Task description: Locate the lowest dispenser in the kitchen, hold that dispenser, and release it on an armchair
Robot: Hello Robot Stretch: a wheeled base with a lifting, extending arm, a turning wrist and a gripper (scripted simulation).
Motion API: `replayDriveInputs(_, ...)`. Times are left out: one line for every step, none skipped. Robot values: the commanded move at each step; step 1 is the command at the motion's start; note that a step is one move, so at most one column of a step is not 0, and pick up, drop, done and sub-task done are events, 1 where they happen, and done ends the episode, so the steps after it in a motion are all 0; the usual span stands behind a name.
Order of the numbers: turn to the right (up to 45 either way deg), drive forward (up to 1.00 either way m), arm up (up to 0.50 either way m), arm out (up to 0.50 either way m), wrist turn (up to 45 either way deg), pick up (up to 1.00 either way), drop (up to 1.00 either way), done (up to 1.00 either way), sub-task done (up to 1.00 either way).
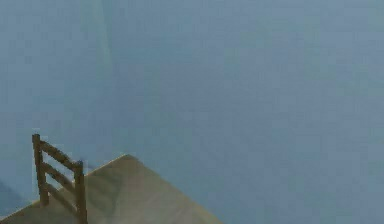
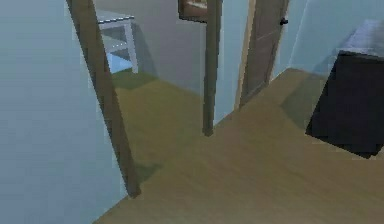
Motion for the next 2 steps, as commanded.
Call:
replayDriveInputs(0.0,0.75,0.0,0.0,0.0,0.0,0.0,0.0,0.0)
replayDriveInputs(-30.0,0.0,0.0,0.0,0.0,0.0,0.0,0.0,0.0)
